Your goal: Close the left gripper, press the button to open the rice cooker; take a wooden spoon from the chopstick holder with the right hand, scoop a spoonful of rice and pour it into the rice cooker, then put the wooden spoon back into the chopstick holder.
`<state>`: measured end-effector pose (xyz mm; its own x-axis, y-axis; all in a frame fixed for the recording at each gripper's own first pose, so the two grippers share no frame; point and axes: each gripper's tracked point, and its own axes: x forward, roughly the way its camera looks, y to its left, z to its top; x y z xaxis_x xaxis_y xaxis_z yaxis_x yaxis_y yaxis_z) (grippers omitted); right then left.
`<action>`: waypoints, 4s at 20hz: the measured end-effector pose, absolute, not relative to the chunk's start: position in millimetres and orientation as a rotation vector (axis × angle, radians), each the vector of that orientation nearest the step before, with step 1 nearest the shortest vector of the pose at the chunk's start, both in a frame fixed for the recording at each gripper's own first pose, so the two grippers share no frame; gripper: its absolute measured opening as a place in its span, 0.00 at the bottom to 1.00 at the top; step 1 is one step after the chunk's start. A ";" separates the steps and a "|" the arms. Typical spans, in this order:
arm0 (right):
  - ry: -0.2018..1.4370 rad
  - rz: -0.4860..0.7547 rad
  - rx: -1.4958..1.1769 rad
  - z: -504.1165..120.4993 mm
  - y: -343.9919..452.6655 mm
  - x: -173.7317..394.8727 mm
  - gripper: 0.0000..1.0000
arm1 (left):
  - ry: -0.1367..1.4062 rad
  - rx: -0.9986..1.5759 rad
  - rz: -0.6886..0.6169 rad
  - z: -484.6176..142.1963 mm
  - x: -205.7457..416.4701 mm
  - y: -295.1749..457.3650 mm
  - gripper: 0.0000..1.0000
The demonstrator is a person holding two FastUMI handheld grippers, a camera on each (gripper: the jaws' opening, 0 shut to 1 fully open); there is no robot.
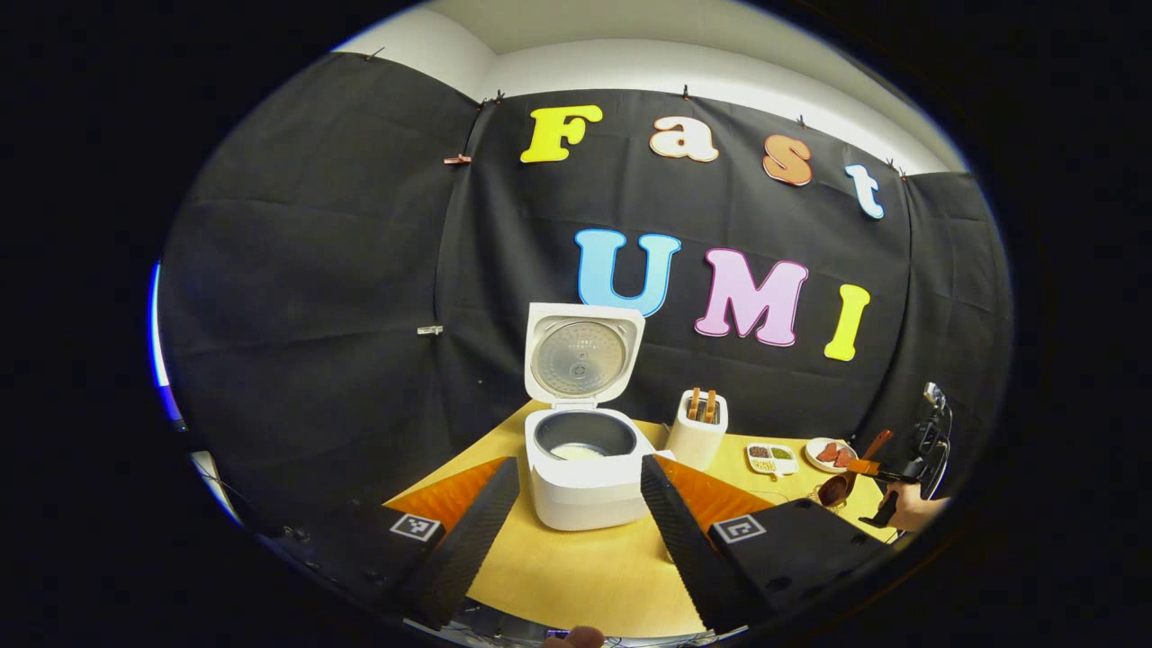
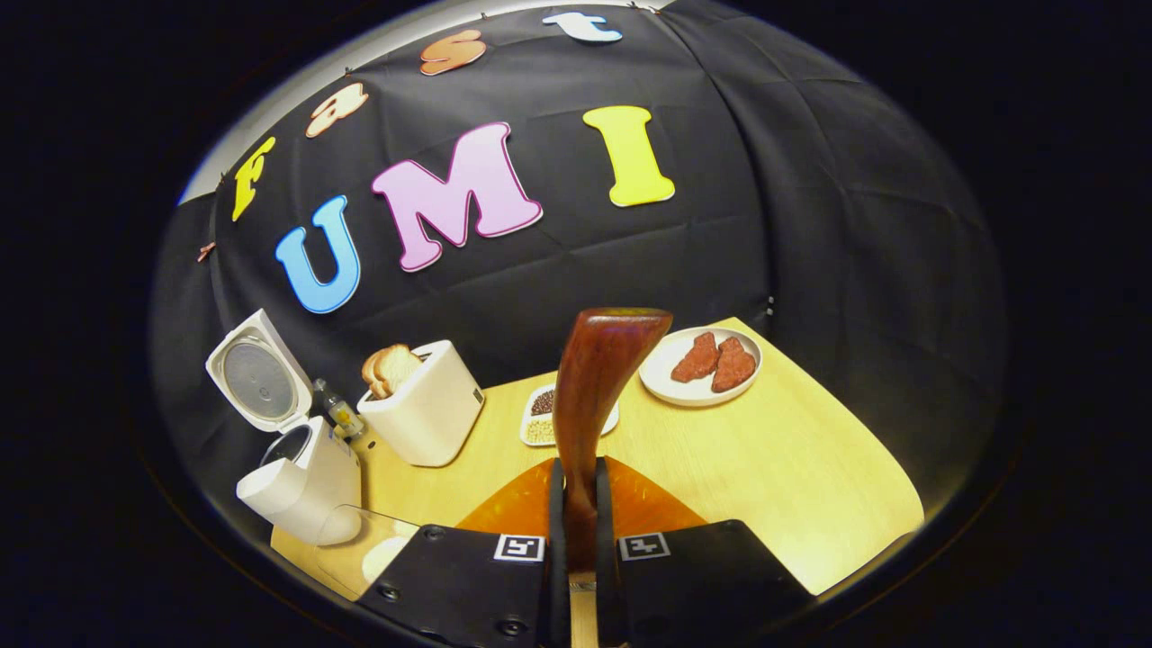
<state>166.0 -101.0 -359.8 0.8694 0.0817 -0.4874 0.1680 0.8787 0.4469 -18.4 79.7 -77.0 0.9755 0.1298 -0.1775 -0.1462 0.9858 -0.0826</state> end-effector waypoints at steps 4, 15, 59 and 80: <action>0.584 -0.052 0.517 -381.0 -96.8 160.4 0.18 | 0.171 -0.084 0.140 -73.8 -21.5 83.3 0.94; 0.581 -0.128 0.531 -359.0 -118.5 140.8 0.84 | 0.143 -0.091 0.071 -61.0 -15.2 88.1 0.94; 0.221 -0.162 0.146 -102.9 -91.3 -12.4 0.99 | -0.196 0.066 0.051 97.8 388.5 136.0 0.95; 0.283 -0.169 0.127 -112.3 -89.7 -22.8 1.00 | 0.230 -0.044 0.228 -29.1 453.0 186.1 0.99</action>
